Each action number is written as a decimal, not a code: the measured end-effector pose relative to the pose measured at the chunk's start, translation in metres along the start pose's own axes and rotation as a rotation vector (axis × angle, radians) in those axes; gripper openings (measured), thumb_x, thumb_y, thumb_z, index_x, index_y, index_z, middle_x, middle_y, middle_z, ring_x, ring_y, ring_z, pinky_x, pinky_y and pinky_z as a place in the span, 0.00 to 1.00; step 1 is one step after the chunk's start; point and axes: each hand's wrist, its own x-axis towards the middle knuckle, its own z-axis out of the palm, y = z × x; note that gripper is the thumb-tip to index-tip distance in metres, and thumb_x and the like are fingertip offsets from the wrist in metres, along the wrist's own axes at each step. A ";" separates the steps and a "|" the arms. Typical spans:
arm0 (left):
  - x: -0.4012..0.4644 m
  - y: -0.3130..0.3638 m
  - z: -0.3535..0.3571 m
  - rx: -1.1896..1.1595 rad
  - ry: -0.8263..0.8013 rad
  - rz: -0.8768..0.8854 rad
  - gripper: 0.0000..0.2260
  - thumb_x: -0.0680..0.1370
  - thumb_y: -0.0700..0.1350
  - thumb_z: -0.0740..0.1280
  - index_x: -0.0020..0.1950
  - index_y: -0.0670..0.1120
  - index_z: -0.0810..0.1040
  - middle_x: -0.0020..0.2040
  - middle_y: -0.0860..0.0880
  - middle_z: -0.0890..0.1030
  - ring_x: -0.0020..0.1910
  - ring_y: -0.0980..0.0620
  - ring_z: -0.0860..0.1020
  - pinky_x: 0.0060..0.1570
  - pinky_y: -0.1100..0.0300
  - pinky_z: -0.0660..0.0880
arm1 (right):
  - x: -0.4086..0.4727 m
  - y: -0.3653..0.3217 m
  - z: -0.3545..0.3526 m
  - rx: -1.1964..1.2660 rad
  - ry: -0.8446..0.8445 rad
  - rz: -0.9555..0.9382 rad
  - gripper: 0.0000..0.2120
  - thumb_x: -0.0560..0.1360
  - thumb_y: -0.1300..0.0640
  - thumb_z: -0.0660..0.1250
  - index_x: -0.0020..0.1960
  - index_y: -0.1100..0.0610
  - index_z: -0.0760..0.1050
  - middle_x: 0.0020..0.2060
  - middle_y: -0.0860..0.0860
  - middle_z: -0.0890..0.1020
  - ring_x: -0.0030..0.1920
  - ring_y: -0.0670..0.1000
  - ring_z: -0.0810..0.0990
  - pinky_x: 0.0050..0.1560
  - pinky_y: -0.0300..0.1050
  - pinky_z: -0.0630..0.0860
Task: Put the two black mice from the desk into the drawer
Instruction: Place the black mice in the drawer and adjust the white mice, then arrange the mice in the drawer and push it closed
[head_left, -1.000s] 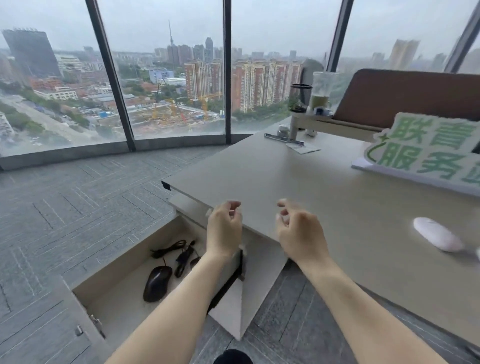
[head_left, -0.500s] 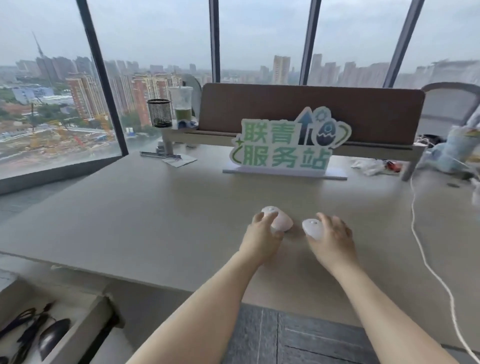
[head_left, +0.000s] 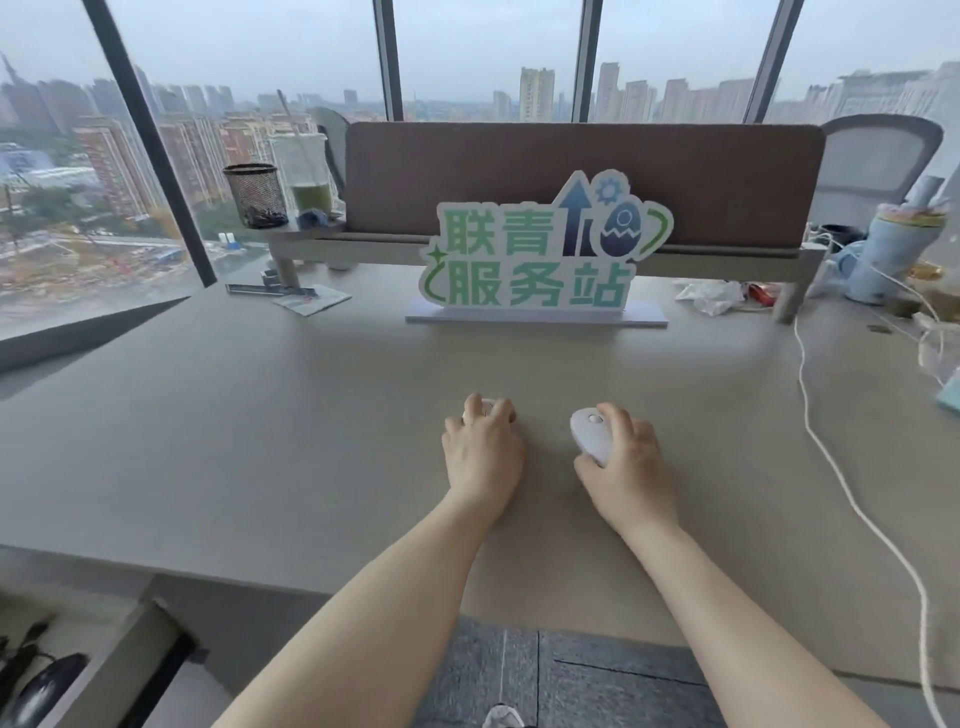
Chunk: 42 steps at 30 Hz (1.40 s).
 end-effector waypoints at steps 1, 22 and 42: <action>-0.007 -0.010 -0.010 -0.027 0.034 -0.015 0.15 0.73 0.43 0.60 0.59 0.51 0.74 0.68 0.48 0.70 0.57 0.38 0.71 0.57 0.51 0.69 | -0.007 -0.011 0.001 0.038 0.016 -0.018 0.24 0.69 0.61 0.67 0.64 0.51 0.69 0.58 0.58 0.72 0.56 0.63 0.74 0.51 0.52 0.73; -0.290 -0.449 -0.238 0.081 0.148 -1.146 0.28 0.76 0.38 0.56 0.76 0.52 0.59 0.74 0.41 0.60 0.68 0.37 0.62 0.64 0.47 0.65 | -0.336 -0.341 0.305 -0.151 -0.997 -0.625 0.21 0.73 0.52 0.55 0.65 0.53 0.62 0.61 0.60 0.70 0.45 0.61 0.74 0.51 0.54 0.75; -0.302 -0.480 -0.260 -0.020 0.485 -0.830 0.22 0.78 0.40 0.60 0.73 0.40 0.66 0.72 0.41 0.70 0.72 0.43 0.66 0.71 0.52 0.62 | -0.352 -0.331 0.329 0.110 -0.928 -0.700 0.08 0.77 0.53 0.58 0.54 0.52 0.69 0.47 0.50 0.77 0.44 0.54 0.78 0.40 0.51 0.75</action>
